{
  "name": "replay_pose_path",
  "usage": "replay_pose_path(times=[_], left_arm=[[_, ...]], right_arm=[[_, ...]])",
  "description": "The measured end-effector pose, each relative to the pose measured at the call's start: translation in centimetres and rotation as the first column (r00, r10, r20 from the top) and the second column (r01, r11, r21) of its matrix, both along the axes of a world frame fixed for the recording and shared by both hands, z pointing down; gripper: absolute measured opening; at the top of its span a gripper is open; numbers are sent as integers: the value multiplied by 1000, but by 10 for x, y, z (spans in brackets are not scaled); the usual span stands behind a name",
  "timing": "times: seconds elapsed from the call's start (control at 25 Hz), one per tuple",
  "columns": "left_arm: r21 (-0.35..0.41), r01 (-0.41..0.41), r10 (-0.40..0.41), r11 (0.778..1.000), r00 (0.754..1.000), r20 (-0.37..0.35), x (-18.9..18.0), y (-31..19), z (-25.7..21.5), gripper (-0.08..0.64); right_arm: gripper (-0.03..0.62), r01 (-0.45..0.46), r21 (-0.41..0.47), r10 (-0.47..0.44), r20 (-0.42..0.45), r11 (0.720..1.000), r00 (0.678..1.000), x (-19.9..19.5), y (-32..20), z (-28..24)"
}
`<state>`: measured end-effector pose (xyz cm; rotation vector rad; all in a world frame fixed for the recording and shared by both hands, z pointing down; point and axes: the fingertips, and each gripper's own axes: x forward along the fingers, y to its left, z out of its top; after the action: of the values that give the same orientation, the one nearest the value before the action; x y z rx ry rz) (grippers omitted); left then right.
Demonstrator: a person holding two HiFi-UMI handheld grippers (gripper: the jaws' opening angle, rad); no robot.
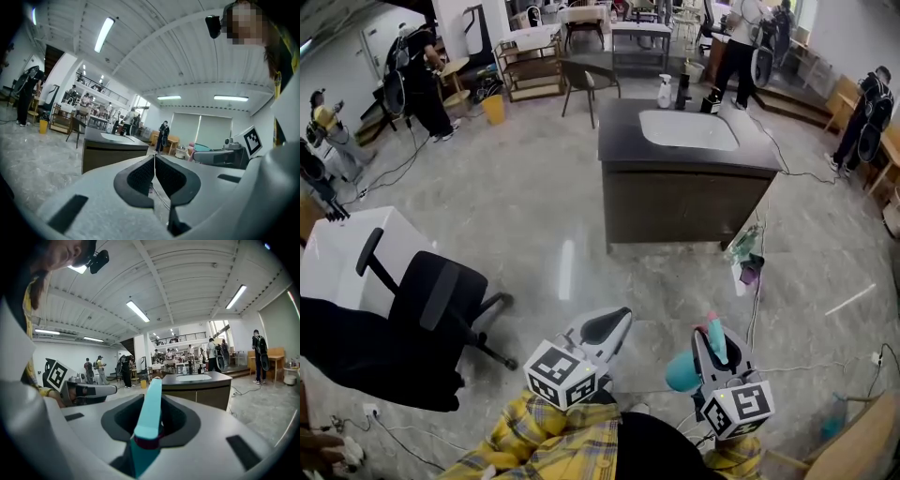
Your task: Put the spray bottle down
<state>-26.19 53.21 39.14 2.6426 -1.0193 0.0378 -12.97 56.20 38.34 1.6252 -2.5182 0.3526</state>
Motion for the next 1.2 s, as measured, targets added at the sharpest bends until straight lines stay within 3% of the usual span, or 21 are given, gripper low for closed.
replay_pose_path(times=[0.32,0.8,1.2], left_arm=[[-6,-16,16,1000,1000,-2,-21,-24,5,8],[-27,-73,73,997,997,0,-79,-77,15,8],[-55,-76,75,996,997,-12,-72,-125,28,8]], right_arm=[[94,-10,-4,10,-4,1000,1000,-20,-24,2],[94,-21,-13,21,-15,1000,1000,-84,-76,7],[94,-68,-5,68,-12,998,998,-67,-133,12]])
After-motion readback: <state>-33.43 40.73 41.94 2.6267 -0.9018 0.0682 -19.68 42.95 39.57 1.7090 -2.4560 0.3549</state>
